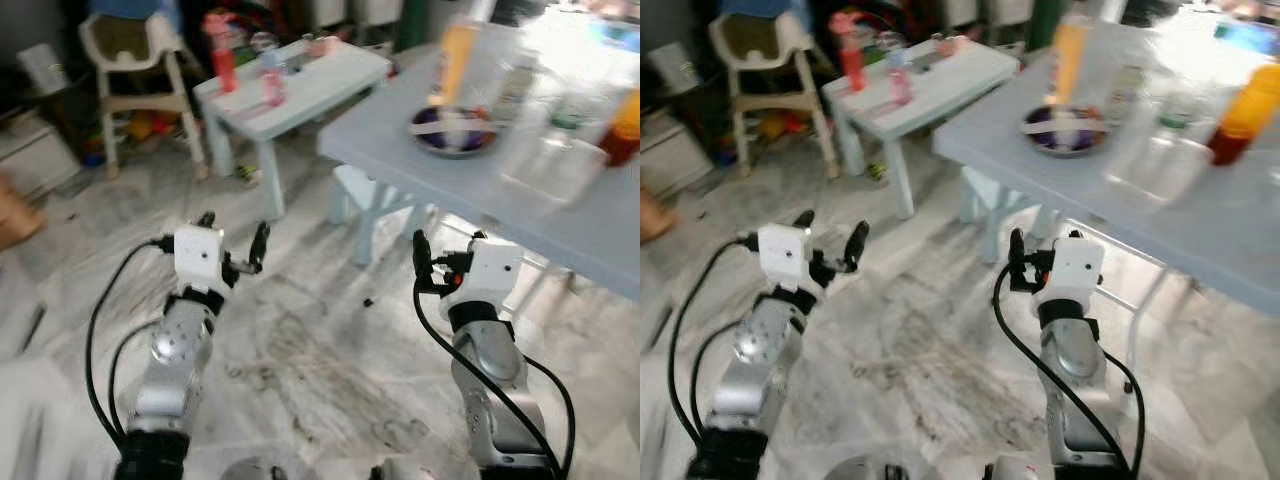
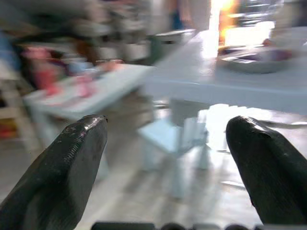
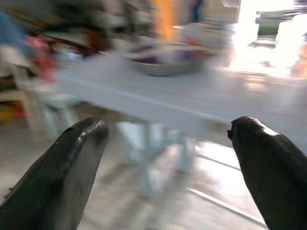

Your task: Restocking fridge

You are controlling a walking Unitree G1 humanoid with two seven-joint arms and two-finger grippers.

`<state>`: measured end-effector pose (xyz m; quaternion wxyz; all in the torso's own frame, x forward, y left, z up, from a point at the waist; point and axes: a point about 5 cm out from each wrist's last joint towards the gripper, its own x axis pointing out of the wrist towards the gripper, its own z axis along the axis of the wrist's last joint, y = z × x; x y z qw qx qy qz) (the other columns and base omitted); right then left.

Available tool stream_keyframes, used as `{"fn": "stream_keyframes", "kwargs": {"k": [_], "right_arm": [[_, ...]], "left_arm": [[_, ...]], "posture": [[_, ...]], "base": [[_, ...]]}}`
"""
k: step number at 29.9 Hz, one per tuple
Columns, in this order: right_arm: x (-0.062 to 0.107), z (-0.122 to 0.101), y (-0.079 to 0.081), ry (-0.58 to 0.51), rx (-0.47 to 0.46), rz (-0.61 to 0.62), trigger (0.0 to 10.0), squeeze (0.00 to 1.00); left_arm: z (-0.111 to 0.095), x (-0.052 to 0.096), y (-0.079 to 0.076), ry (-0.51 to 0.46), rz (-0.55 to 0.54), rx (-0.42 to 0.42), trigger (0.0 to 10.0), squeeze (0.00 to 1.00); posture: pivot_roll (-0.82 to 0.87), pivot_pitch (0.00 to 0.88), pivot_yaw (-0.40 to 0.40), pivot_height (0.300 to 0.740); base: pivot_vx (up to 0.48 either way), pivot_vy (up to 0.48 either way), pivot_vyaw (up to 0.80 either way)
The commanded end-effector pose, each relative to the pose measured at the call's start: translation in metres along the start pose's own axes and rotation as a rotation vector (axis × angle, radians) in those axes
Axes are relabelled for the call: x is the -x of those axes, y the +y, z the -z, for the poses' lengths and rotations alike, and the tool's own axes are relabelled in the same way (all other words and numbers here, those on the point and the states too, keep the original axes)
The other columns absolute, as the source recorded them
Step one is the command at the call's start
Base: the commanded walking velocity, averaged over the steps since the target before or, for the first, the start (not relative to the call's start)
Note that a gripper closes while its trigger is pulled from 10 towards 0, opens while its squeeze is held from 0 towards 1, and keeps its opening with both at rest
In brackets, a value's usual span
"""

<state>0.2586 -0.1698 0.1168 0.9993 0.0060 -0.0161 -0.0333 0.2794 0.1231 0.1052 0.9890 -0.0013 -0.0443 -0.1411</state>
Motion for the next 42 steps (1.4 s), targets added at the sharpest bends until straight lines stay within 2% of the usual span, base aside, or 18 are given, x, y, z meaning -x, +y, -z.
{"fn": "stream_keyframes", "kwargs": {"k": [1,6,11,16,21,28,32,33,36,41,42], "right_arm": [[-0.004,-0.005,0.011,-0.027,-0.018,-0.028,10.0,0.0],[-0.006,-0.008,0.015,-0.04,-0.013,-0.035,10.0,0.0],[-0.007,-0.014,0.015,-0.078,0.03,-0.038,10.0,0.0],[-0.006,-0.021,0.019,-0.128,0.073,-0.054,10.0,0.0],[-0.007,-0.025,0.02,-0.139,0.065,-0.049,10.0,0.0],[-0.019,-0.032,0.013,-0.139,-0.015,-0.045,10.0,0.0],[-0.036,-0.035,0.01,-0.125,-0.141,-0.067,10.0,0.0],[-0.036,-0.035,0.01,-0.125,-0.141,-0.067,10.0,0.0],[-0.049,-0.04,0.016,-0.114,-0.2,-0.135,10.0,0.0],[-0.058,-0.035,0.021,-0.057,-0.278,-0.137,10.0,0.0],[-0.064,-0.034,0.028,-0.032,-0.339,-0.153,10.0,0.0]], "left_arm": [[-0.002,0.003,0.011,0.0,-0.021,-0.027,10.0,0.0],[-0.003,0.003,0.01,-0.002,-0.025,-0.024,10.0,0.0],[-0.004,0.002,0.007,-0.008,-0.017,-0.018,10.0,0.0],[-0.006,0.003,0.005,-0.018,-0.011,0.002,10.0,0.0],[-0.008,0.002,0.005,-0.023,-0.011,0.002,10.0,0.0],[-0.011,0.0,0.007,-0.027,-0.029,-0.007,10.0,0.0],[-0.006,0.001,0.01,0.02,-0.06,-0.056,10.0,0.0],[-0.006,0.001,0.01,0.02,-0.06,-0.056,10.0,0.0],[-0.005,0.004,0.011,0.017,-0.059,-0.044,10.0,0.0],[-0.007,0.003,0.012,0.013,-0.064,-0.05,10.0,0.0],[-0.007,0.002,0.011,0.012,-0.064,-0.053,10.0,0.0]], "posture": [[-0.02,0.077,0.088,0.74],[-0.02,0.076,0.082,0.74],[-0.02,0.083,0.081,0.74],[-0.02,0.086,0.084,0.74],[-0.02,0.086,0.084,0.74],[-0.01,0.102,0.093,0.74],[0.01,0.106,0.098,0.74],[0.01,0.106,0.098,0.74],[0.02,0.11,0.103,0.74],[0.02,0.112,0.104,0.74],[0.02,0.115,0.103,0.74]], "base": [[0.465,0.0,-0.8],[0.464,0.0,-0.8],[0.385,0.0,-0.8],[0.0,0.0,-0.73],[0.0,0.0,-0.09],[0.0,0.0,0.0],[0.0,0.0,0.0],[0.0,0.0,0.0],[0.0,0.0,0.0],[0.0,0.0,0.0],[0.0,0.0,0.0]]}}
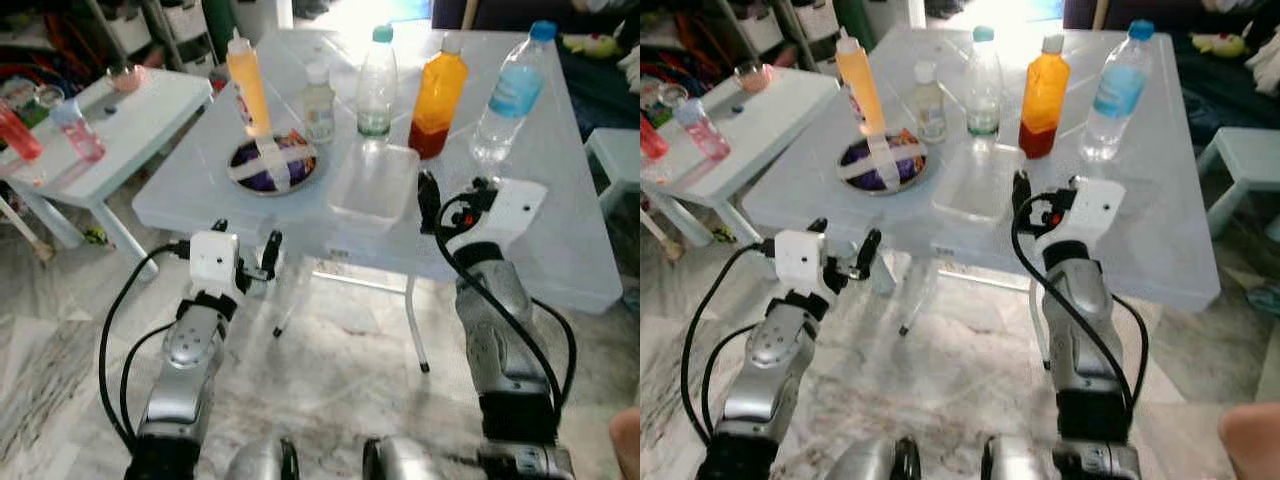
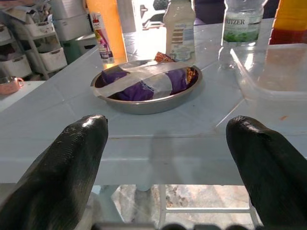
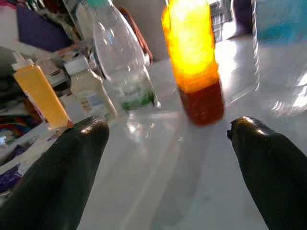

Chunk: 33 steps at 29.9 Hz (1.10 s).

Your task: Restocking fridge

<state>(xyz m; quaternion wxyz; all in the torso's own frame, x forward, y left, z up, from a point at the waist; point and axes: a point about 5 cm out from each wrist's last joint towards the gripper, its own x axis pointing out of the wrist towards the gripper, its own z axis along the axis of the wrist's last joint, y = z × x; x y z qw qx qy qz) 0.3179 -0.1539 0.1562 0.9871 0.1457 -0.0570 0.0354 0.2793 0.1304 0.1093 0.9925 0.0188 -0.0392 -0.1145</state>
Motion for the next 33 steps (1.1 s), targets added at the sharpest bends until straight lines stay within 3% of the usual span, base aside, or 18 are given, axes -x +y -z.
{"fn": "stream_keyframes", "kwargs": {"k": [1,5,14,16,20,25,31,33], "right_arm": [[-0.006,0.006,0.008,0.041,-0.075,-0.021,10.0,0.0],[-0.012,0.01,0.021,0.056,-0.052,-0.045,10.0,0.0],[-0.006,0.026,0.023,0.139,-0.125,0.005,10.0,0.0],[-0.005,0.026,0.022,0.135,-0.113,0.019,10.0,0.0],[-0.001,0.017,0.025,0.073,0.005,-0.007,10.0,0.0],[-0.003,0.018,0.018,0.1,0.061,0.075,10.0,0.0],[-0.005,0.022,0.024,0.109,-0.039,0.067,10.0,0.0],[-0.007,0.02,0.027,0.096,-0.031,0.044,10.0,0.0]], "left_arm": [[-0.003,0.0,0.004,-0.005,-0.012,-0.013,10.0,0.0],[-0.004,0.0,0.002,-0.006,-0.006,-0.018,10.0,0.0],[-0.002,0.004,0.001,0.002,-0.003,-0.015,10.0,0.0],[-0.002,0.004,0.0,0.001,0.001,-0.015,10.0,0.0],[-0.003,0.002,0.001,-0.001,0.002,-0.017,10.0,0.0],[-0.003,0.001,-0.001,-0.003,0.008,-0.018,10.0,0.0],[-0.003,0.001,-0.003,-0.002,0.013,-0.016,10.0,0.0],[-0.003,0.001,-0.004,-0.003,0.015,-0.017,10.0,0.0]], "posture": [[0.02,0.115,0.102,0.74],[0.04,0.118,0.094,0.74],[0.04,0.124,0.09,0.74],[0.04,0.125,0.09,0.74],[0.04,0.126,0.093,0.74],[0.03,0.128,0.094,0.74],[0.03,0.131,0.095,0.74],[0.03,0.133,0.097,0.74]], "base": [[0.0,0.0,0.0],[0.0,0.0,0.0],[0.0,0.0,0.0],[0.0,0.0,0.0],[0.0,0.0,0.0],[0.0,0.0,0.0],[0.0,0.0,0.0],[0.0,0.0,0.0]]}}
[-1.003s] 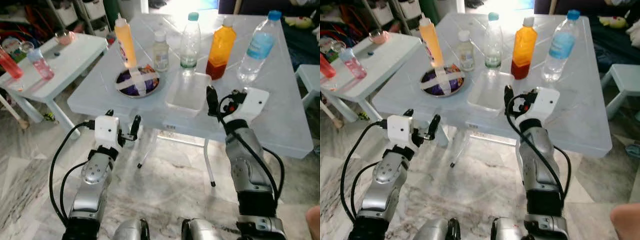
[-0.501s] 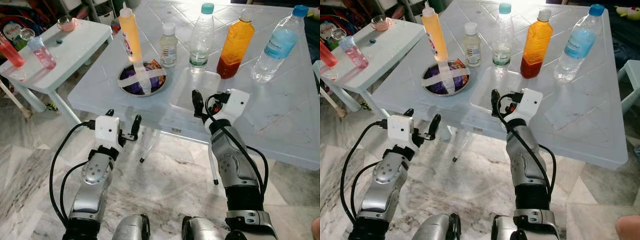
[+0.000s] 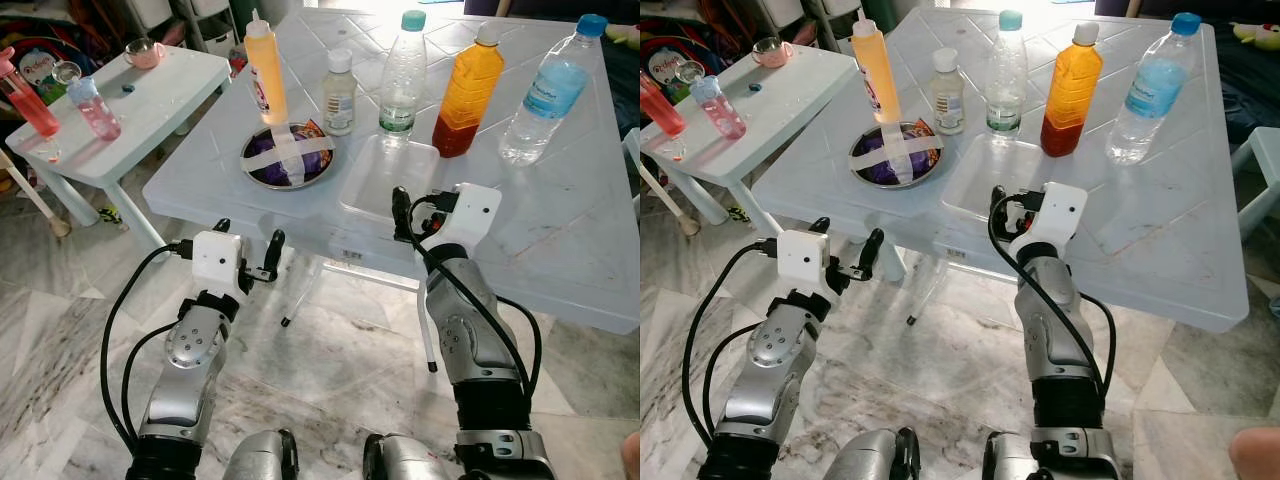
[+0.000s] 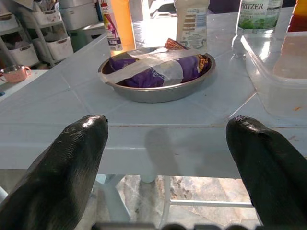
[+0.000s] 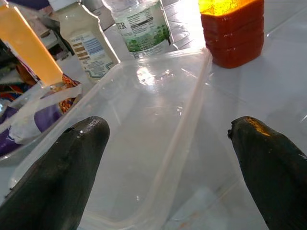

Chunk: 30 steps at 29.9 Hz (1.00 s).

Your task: Restocking fridge

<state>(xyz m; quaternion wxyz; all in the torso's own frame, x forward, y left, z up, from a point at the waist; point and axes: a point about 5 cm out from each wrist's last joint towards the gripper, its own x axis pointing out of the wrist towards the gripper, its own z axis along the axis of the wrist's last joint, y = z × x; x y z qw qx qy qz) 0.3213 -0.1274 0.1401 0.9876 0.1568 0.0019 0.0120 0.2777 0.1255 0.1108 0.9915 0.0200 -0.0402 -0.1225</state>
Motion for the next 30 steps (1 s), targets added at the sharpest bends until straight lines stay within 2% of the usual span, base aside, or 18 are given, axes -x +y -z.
{"fn": "stream_keyframes", "kwargs": {"k": [1,4,10,12,13,14,30], "right_arm": [[-0.003,-0.003,0.009,-0.009,-0.012,-0.037,10.0,0.0],[-0.001,0.002,0.014,0.029,-0.12,-0.085,10.0,0.0],[-0.003,0.01,0.016,0.086,-0.193,-0.075,10.0,0.0],[-0.004,0.018,0.018,0.14,-0.166,-0.077,10.0,0.0],[-0.003,0.021,0.018,0.158,-0.179,-0.058,2.1,0.0],[-0.003,0.022,0.016,0.164,-0.222,-0.038,0.0,0.0],[-0.011,0.015,0.007,0.151,-0.293,-0.015,0.0,0.0]], "left_arm": [[-0.001,0.001,0.001,-0.001,-0.001,-0.015,10.0,0.0],[-0.001,0.002,0.001,0.0,-0.003,-0.017,10.0,0.0],[-0.001,0.002,0.002,-0.002,-0.008,-0.023,10.0,0.0],[-0.001,0.002,0.002,-0.003,-0.005,-0.024,10.0,0.0],[-0.001,0.003,0.001,-0.002,-0.002,-0.024,10.0,0.0],[0.0,0.002,0.0,-0.001,0.0,-0.024,10.0,0.0],[0.0,0.001,0.0,-0.004,-0.005,-0.026,10.0,0.0]], "posture": [[0.03,0.134,0.097,0.74],[0.04,0.133,0.095,0.74],[0.04,0.135,0.094,0.74],[0.04,0.134,0.095,0.74],[0.04,0.133,0.093,0.74],[0.04,0.134,0.092,0.74],[0.03,0.123,0.08,0.74]], "base": [[0.0,0.0,0.0],[0.0,0.0,0.0],[0.0,0.0,0.0],[0.0,0.0,0.0],[0.0,0.0,0.0],[0.0,0.0,0.0],[0.0,0.0,0.0]]}}
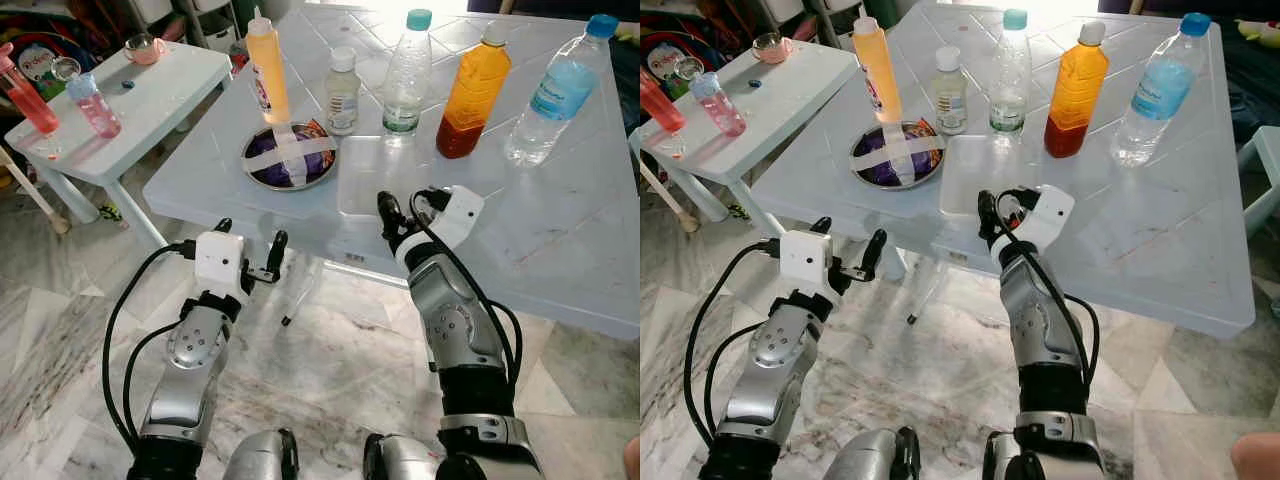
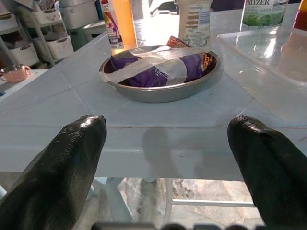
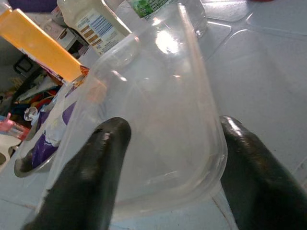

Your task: Restocking fridge

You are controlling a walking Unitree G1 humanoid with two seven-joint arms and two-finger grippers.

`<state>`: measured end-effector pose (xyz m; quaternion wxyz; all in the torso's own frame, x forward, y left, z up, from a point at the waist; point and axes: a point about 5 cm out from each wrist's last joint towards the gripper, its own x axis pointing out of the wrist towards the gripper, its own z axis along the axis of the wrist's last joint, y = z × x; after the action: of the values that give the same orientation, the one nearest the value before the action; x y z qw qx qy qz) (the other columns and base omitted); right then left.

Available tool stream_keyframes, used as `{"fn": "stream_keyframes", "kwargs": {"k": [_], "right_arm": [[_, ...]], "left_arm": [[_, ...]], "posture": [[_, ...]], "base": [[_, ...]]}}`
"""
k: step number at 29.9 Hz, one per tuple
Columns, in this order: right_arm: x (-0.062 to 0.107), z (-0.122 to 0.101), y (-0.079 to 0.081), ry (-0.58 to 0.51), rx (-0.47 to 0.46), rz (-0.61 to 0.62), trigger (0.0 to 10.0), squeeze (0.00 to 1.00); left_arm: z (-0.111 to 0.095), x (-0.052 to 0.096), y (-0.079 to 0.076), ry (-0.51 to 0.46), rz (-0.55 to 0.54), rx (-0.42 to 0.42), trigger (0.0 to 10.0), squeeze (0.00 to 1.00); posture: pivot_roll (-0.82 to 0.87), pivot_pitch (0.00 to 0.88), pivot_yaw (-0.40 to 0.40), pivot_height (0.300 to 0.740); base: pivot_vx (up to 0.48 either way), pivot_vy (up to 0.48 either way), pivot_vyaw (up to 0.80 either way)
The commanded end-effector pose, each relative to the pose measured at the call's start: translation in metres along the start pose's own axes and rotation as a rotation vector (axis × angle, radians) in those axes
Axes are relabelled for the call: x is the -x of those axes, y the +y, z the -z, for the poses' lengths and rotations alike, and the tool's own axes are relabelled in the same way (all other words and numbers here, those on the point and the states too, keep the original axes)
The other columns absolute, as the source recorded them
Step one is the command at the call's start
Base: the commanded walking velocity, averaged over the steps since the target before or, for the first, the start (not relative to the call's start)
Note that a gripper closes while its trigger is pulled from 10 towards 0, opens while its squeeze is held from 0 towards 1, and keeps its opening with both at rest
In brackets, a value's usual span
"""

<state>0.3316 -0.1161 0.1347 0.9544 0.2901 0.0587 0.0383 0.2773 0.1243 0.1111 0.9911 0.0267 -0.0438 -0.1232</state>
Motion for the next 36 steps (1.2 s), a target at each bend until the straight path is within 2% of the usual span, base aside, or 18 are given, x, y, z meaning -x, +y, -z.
{"fn": "stream_keyframes", "kwargs": {"k": [1,11,23,29,30,31,33,34,36], "right_arm": [[-0.001,0.005,-0.004,0.03,-0.019,0.023,0.0,0.0],[-0.002,0.007,-0.009,0.033,-0.104,0.066,0.0,0.0],[-0.003,0.003,-0.009,0.023,-0.135,0.068,0.0,0.0],[-0.003,-0.007,-0.004,-0.02,-0.146,0.08,0.0,0.0],[-0.003,-0.007,-0.003,-0.019,-0.141,0.076,1.1,0.0],[-0.002,-0.007,-0.002,-0.014,-0.132,0.074,8.4,0.0],[-0.002,-0.006,-0.003,-0.01,-0.119,0.073,8.4,0.0],[-0.001,-0.006,-0.003,-0.006,-0.098,0.074,10.0,0.0],[0.001,-0.009,-0.004,-0.037,-0.029,0.074,10.0,0.0]], "left_arm": [[0.001,0.001,0.001,0.002,-0.007,-0.012,10.0,0.0],[0.0,0.001,0.002,0.0,-0.006,-0.016,10.0,0.0],[0.0,0.0,0.0,-0.003,-0.003,-0.014,10.0,0.0],[-0.017,-0.005,0.008,-0.05,0.013,-0.08,10.0,0.0],[-0.018,-0.005,0.011,-0.051,0.009,-0.084,10.0,0.0],[-0.018,-0.004,0.015,-0.049,-0.004,-0.087,10.0,0.0],[-0.016,-0.003,0.019,-0.038,-0.02,-0.082,10.0,0.0],[-0.011,-0.002,0.023,-0.024,-0.052,-0.072,10.0,0.0],[-0.008,-0.001,0.025,-0.007,-0.1,-0.063,10.0,0.0]], "posture": [[0.03,0.123,0.08,0.74],[0.04,0.121,0.084,0.74],[0.03,0.129,0.082,0.74],[0.06,0.142,0.077,0.74],[0.06,0.143,0.077,0.74],[0.06,0.148,0.072,0.74],[0.05,0.149,0.069,0.74],[0.05,0.149,0.068,0.74],[0.05,0.145,0.067,0.74]], "base": [[0.0,0.0,0.0],[0.0,0.0,0.0],[0.0,0.0,0.0],[0.0,0.0,0.0],[0.0,0.0,0.0],[0.0,0.0,0.0],[0.0,0.0,0.0],[0.0,0.0,0.0],[0.0,0.0,0.0]]}}
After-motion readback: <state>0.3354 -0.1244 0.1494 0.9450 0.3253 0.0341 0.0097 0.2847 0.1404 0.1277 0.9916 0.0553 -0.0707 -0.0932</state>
